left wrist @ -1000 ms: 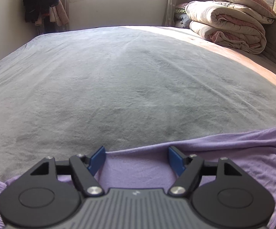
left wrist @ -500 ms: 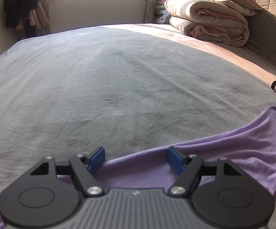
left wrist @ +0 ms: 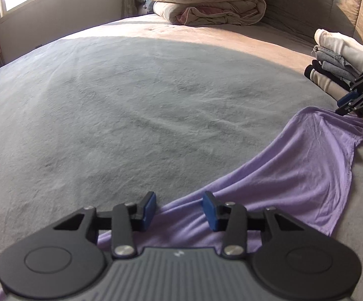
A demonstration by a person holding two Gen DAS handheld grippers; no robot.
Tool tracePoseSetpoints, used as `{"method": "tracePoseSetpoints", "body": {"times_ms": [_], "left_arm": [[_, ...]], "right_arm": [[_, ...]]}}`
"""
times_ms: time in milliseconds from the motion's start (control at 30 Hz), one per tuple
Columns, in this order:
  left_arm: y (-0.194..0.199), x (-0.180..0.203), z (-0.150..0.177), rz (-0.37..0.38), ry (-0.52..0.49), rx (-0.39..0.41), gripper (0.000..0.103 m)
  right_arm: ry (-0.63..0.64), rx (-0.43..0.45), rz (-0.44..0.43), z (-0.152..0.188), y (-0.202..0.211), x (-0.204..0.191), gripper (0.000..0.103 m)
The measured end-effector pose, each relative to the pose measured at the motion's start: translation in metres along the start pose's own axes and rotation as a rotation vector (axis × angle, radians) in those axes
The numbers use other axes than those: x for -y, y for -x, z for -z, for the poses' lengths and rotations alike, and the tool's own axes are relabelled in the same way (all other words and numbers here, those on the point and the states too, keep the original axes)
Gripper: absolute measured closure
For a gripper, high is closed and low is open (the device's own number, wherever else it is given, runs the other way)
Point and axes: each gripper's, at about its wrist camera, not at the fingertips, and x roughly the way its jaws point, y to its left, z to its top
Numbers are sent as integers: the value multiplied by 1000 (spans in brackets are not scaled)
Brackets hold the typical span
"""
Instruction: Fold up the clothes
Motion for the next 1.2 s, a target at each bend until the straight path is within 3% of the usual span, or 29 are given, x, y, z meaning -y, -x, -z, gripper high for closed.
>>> {"method": "tracePoseSetpoints", "body": {"times_ms": [167, 200, 267, 467, 667, 700, 767, 1200], "left_arm": [[-3, 7, -4, 28, -42, -30, 85], [-3, 10, -4, 36, -55, -39, 88], [-4, 13, -4, 32, -78, -51, 90], [-5, 19, -5, 12, -114, -71, 92], [-5, 27, -1, -23, -123, -50, 100], [-4, 26, -1, -25, -100, -43, 101], [-3, 22, -1, -25, -57, -28, 102], [-1, 12, 1, -82, 66, 73, 102]], "right_arm": [[21, -14, 8, 2, -3, -5, 77], [23, -21, 1, 2, -2, -5, 80], [23, -34, -14, 3, -1, -4, 87], [6, -18, -44, 5, 8, 1, 86], [41, -45, -29, 9, -2, -8, 84], [45, -48, -28, 8, -3, -9, 86], [43, -49, -31, 7, -4, -11, 100], [114, 101, 324, -20, 2, -14, 103]]}}
